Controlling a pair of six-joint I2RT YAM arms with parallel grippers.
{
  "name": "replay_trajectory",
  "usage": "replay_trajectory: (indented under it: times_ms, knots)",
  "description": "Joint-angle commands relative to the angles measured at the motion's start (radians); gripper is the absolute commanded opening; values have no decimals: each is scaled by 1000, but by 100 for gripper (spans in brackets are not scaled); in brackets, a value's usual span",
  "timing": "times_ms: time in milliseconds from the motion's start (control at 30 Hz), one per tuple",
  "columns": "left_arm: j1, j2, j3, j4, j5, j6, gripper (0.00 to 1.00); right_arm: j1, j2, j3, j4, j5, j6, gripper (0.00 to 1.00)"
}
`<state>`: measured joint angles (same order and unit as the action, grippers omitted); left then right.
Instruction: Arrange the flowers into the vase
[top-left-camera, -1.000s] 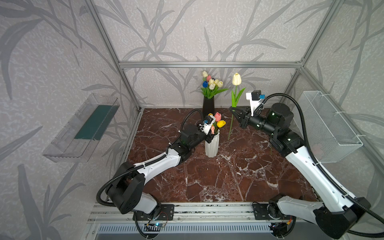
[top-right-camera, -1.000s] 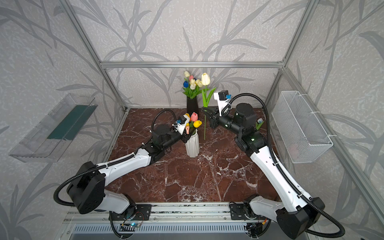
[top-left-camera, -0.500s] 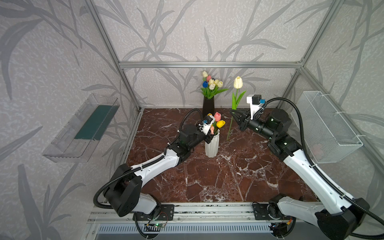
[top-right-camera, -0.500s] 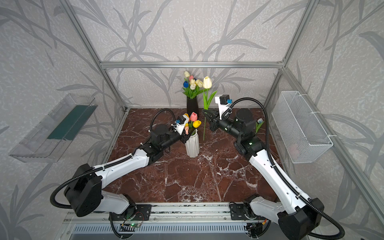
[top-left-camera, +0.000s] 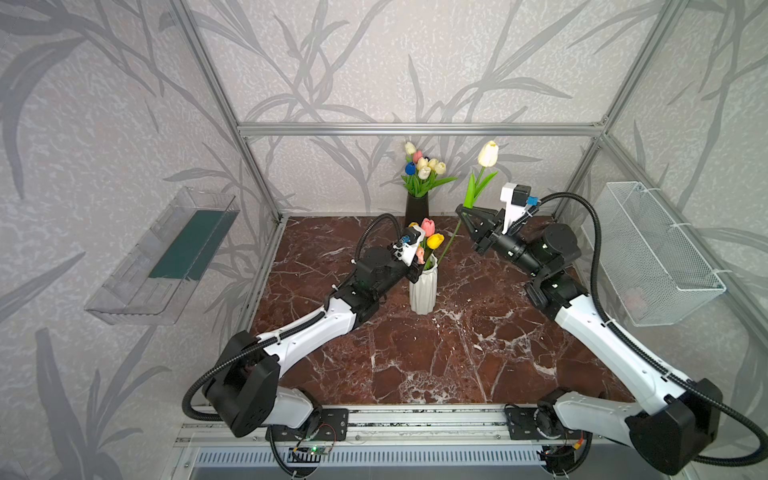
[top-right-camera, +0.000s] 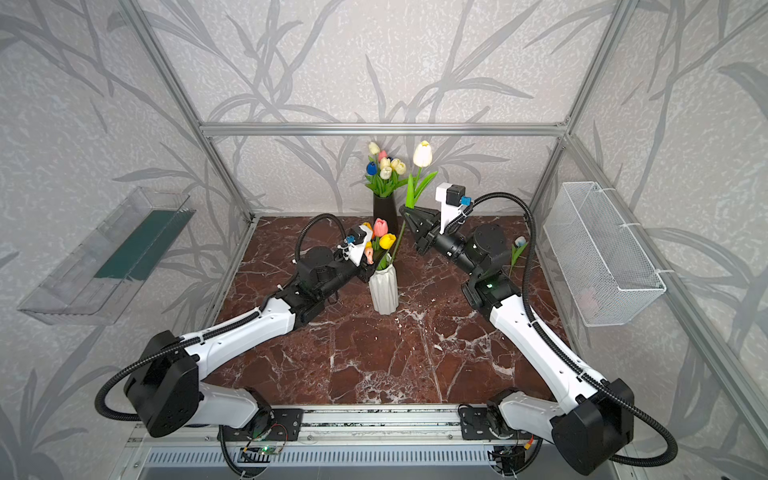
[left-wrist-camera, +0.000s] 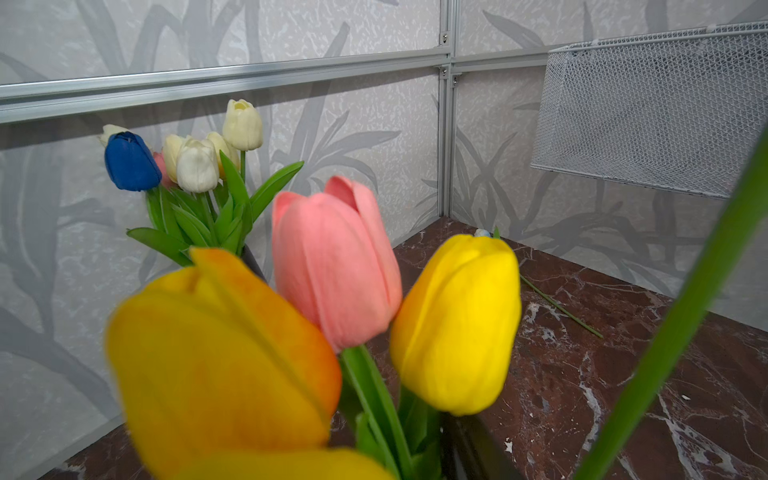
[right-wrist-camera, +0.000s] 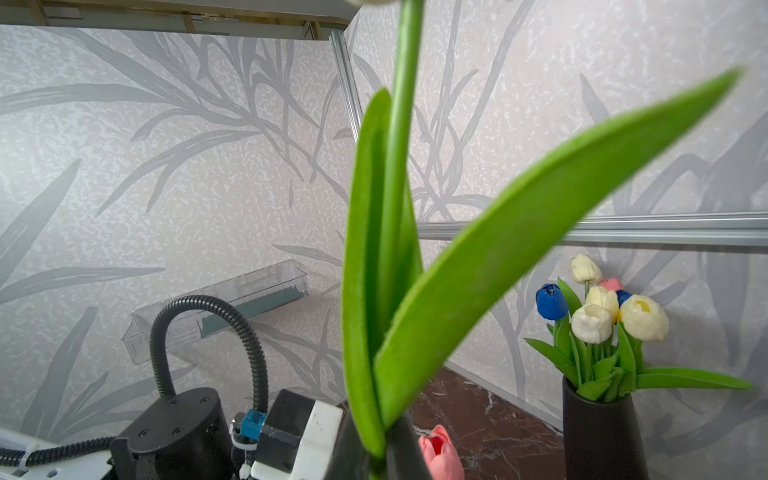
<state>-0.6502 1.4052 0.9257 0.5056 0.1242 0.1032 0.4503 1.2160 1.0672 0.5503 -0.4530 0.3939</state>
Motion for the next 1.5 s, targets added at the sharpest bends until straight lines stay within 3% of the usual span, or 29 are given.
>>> replay_trajectory:
  times_ms: [0,433,967,1100,1233,1367,1467]
  knots:
    - [8,-37,19,51,-17,0,12,-1,31,-34,154,1,36,2]
    - [8,-35,23,47,-11,-5,12,15,59,-165,347,61,-27,1]
    - [7,-26,15,62,-10,-16,12,74,186,-339,507,-130,-136,8]
    - [7,-27,10,68,-9,-17,12,119,184,-358,398,-59,-214,20]
    - [8,-30,8,72,-9,-17,12,129,120,-389,313,53,-233,47]
    - [8,-26,0,77,-10,-17,12,125,-6,-392,202,142,-259,58]
    - [8,-21,-1,82,-10,-16,12,117,-93,-357,20,218,-265,66]
